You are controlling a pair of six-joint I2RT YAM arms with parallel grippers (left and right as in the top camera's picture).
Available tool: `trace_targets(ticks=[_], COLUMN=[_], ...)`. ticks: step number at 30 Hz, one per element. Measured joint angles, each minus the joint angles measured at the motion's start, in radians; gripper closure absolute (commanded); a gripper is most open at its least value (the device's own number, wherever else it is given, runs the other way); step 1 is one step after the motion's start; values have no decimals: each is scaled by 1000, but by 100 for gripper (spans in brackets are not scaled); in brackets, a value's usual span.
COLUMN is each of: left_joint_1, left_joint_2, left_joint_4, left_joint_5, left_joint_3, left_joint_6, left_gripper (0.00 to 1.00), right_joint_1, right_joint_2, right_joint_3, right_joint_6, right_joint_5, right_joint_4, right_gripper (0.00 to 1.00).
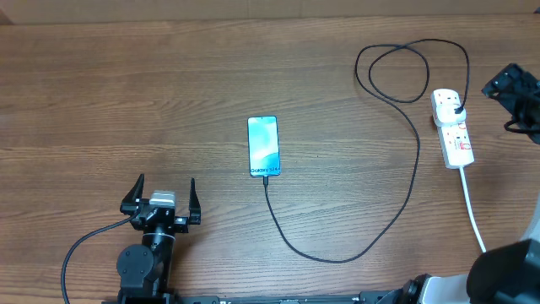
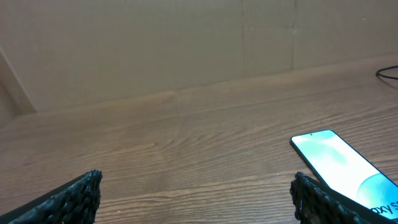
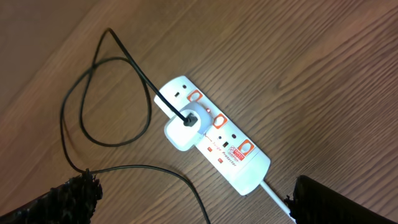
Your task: Plug charger to phone and switch on socket
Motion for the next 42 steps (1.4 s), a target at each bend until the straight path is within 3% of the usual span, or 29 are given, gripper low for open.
trace_targets(ticks=[7,23,42], left_joint_1=[0,0,0], left_joint_2=[0,0,0], left_joint_4=[0,0,0], left_joint_5=[0,0,0], left_joint_3=[0,0,0], left_joint_6=[0,0,3], left_gripper=[0,0,0], right_joint_1=[42,346,361], right_joint_2=[-68,-96,-111], right_joint_3=[0,-39,-338], right_joint_6=[0,0,-1], right_joint_5=[0,-4,-4], right_joint_4=[0,0,-1], right_gripper=[0,0,0])
